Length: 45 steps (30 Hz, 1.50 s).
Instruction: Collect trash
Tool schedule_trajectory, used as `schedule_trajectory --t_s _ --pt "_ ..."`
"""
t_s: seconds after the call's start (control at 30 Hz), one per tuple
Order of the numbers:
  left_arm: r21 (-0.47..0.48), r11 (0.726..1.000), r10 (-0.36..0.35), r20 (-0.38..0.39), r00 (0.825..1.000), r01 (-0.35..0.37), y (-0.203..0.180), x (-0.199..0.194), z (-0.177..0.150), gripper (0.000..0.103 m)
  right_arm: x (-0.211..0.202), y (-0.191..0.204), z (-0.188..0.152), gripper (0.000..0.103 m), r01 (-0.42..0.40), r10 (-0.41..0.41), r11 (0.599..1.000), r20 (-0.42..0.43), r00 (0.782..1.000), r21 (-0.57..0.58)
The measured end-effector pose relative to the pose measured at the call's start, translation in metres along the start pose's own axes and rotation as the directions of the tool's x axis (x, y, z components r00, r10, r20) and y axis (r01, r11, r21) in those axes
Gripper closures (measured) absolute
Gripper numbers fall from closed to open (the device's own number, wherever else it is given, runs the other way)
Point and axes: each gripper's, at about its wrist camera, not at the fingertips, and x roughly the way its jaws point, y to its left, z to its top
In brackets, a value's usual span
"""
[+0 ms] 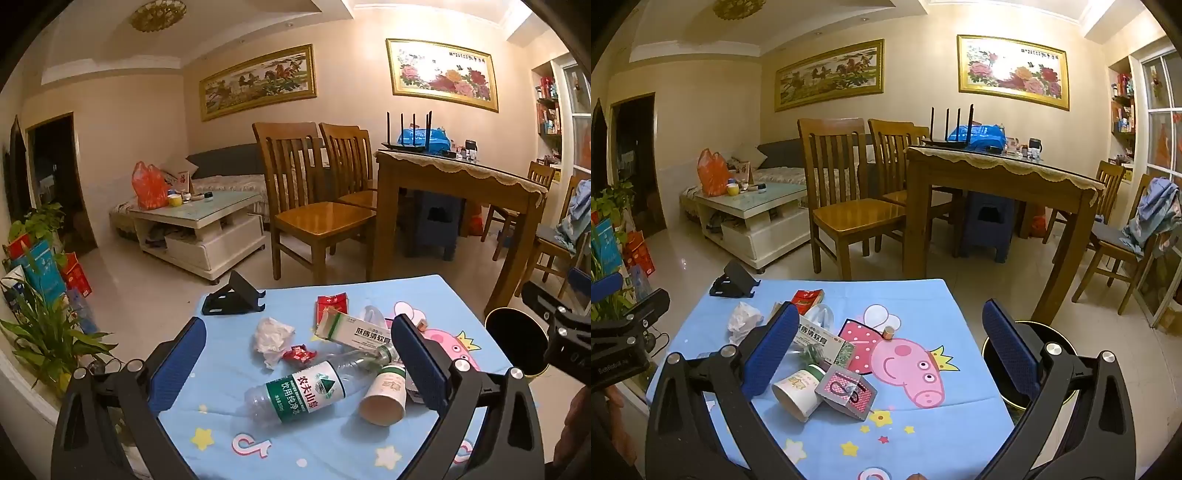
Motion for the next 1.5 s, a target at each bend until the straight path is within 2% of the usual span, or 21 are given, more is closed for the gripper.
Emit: schedule_trajectory --t_s 0.17,0.23,0.57,0.63,1.1,1.5 --pt "-0.006 0.999 0.032 0.024 0.999 -0.032 -0.003 -0.006 -0.001 0.006 -0.001 0.001 0.000 0.005 0.000 0.000 1.000 0.006 1.000 -0.006" --pt "-0.002 0.999 -0.038 -0.008 0.999 0.038 -0.002 -0.003 0.000 0.006 0.000 0.002 -0.001 0.005 -0.001 0.002 1.000 0.003 1.000 -0.004" --pt "-0.009 0.999 -0.036 -0.013 0.999 0.036 0.002 -0.010 -0.001 0.006 -0.009 0.012 -0.005 0.005 -0.006 0.006 1.000 -0.003 1.000 0.010" --pt "-0.010 0.999 -0.044 -0.015 0.999 0.044 0.003 -0.012 -0.001 0.006 -0.003 0.004 -0.004 0.005 -0.009 0.009 1.000 -0.004 1.000 0.010" --pt "-0.008 0.998 -0.060 -0.031 0.998 0.059 0.004 0.000 -0.001 0.006 0.002 0.005 -0.005 0.005 -0.011 0.011 1.000 -0.011 1.000 0.013" --pt "-0.016 0.998 -0.059 -0.032 0.998 0.059 0.005 0.001 -0.002 0.006 0.014 0.016 -0.024 0.005 -0.017 0.017 1.000 -0.024 1.000 0.010"
